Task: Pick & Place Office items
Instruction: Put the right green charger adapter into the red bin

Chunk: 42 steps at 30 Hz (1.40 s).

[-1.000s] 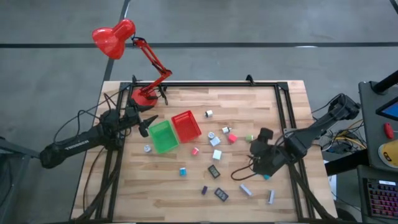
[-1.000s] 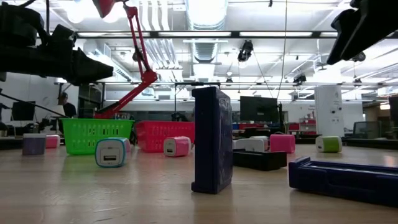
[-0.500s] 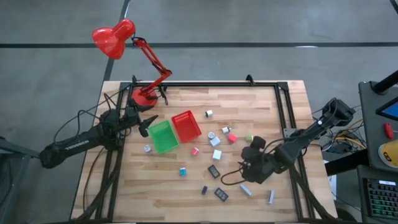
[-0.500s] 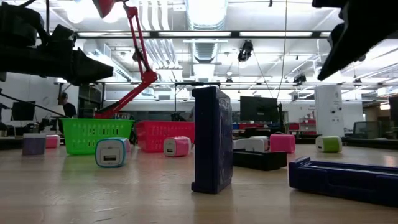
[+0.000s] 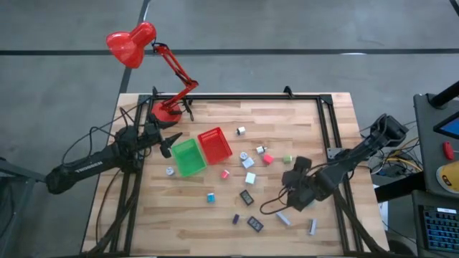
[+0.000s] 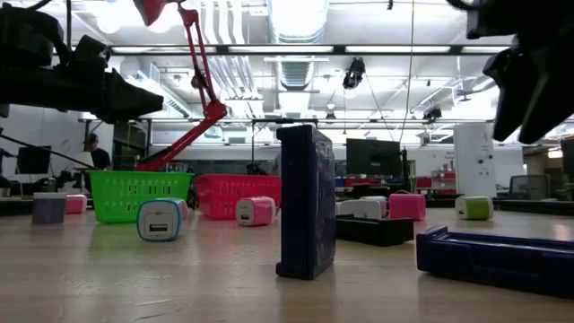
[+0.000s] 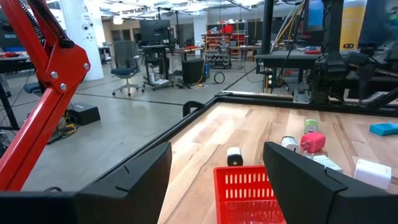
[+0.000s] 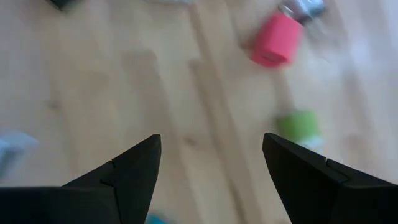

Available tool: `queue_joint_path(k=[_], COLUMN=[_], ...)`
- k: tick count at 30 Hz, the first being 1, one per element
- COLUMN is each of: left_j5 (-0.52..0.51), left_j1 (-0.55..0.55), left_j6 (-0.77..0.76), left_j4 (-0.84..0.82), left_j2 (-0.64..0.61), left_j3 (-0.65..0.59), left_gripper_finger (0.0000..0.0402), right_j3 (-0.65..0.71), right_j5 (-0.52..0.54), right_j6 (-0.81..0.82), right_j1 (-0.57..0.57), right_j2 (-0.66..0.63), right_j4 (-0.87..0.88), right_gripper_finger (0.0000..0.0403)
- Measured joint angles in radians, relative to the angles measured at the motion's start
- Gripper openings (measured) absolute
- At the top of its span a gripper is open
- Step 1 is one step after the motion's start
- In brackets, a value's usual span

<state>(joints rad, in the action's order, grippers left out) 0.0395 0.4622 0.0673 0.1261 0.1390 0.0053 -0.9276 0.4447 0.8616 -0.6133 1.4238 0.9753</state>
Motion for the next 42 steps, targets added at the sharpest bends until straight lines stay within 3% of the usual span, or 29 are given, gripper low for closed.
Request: queue_joint_path(k=[5,11,22,31,42], left_j5=[0.000,0.000,0.000,0.000,0.000], left_j1=[0.000,0.000,0.000,0.000,0.000], left_j6=[0.000,0.000,0.000,0.000,0.000], left_j4=[0.000,0.000,0.000,0.000,-0.004], left_j2=[0.000,0.001,0.001,0.001,0.001], left_j3=[0.000,0.000,0.000,0.000,0.000], left_gripper_finger=[0.0257,0.0257,0.0257,0.0257,0.0257], right_j3=[0.000,0.007,0.122,0.194,0.227], right_j5=[-0.015,-0.104,-0.268,-0.284,-0.352], right_j6=[-0.025,-0.255,-0.578,-0.669,-0.729], right_j1=[0.070,0.226,0.478,0.568,0.627], right_j2=[-0.021,-0.023,-0.065,-0.127,-0.066], right_j4=[0.106,0.098,-0.080,-0.145,-0.220], right_gripper_finger=[0.0276,0.0276,0.0276,0.0276,0.0276])
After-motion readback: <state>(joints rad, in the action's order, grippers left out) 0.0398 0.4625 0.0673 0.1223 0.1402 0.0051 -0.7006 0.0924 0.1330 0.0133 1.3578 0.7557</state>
